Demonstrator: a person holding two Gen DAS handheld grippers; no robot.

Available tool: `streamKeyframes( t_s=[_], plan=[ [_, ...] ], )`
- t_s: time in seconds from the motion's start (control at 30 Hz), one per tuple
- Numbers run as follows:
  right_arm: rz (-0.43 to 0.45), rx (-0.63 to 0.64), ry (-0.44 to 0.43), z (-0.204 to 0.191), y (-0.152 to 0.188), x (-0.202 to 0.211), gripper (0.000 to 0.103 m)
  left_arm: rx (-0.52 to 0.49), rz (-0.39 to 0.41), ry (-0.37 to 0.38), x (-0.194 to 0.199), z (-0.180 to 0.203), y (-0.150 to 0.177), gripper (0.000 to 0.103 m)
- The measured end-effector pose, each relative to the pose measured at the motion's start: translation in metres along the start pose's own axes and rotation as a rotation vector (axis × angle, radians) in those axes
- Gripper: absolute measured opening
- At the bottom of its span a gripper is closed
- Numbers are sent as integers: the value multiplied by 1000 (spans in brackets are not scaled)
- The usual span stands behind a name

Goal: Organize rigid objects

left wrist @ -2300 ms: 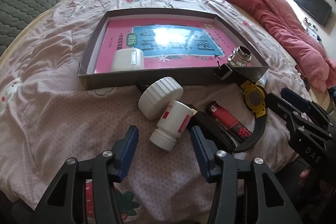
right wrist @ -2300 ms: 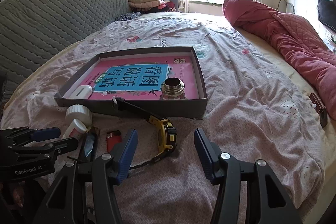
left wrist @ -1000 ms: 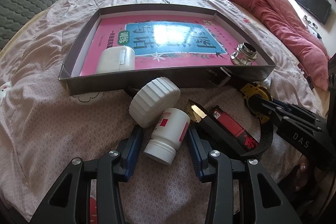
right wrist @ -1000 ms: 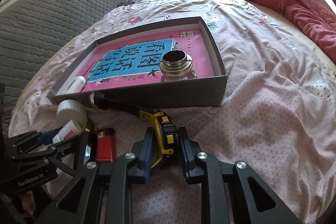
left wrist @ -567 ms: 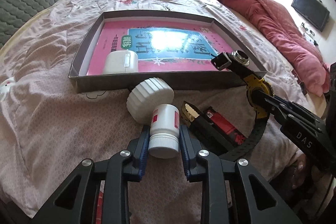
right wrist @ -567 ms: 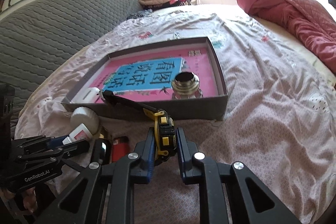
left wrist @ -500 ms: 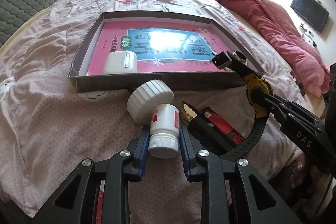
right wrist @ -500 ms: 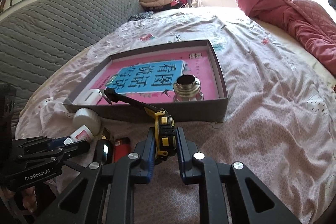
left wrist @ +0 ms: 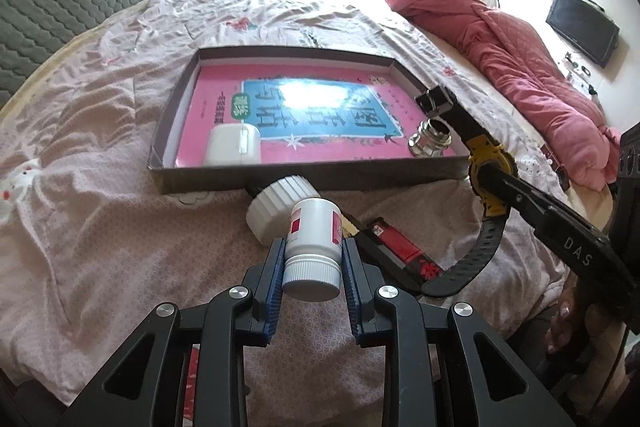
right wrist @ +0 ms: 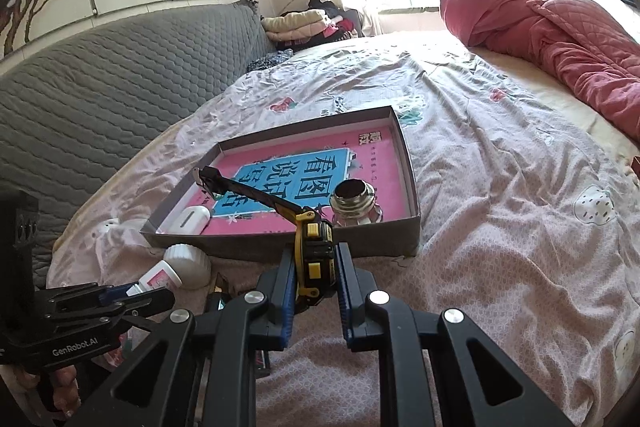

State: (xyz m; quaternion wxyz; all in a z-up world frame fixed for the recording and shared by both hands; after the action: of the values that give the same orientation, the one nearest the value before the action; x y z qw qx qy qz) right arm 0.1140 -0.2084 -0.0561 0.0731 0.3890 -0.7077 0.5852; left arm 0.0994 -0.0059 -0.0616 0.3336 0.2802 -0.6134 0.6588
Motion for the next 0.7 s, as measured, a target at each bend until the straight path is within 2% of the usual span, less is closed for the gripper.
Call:
streamKeyframes(
  t_s=[0.7],
  plan=[
    [67, -13, -3, -8, -8, 24, 18, 14, 97, -29, 36, -11, -21, 27]
  ],
)
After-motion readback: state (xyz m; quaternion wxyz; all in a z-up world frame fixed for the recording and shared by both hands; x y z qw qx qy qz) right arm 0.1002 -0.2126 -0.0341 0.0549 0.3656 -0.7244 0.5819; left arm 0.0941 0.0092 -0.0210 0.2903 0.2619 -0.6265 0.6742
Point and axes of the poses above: each gripper's, at about its wrist camera, not at the fingertips, and x roughly against the way its jaws point, z to its right, y to its underside, the point moved 5 cm from there along -x, roughly the way its jaws point, and after that the axes turned 8 degrees about -y, right-handed, at the moved point
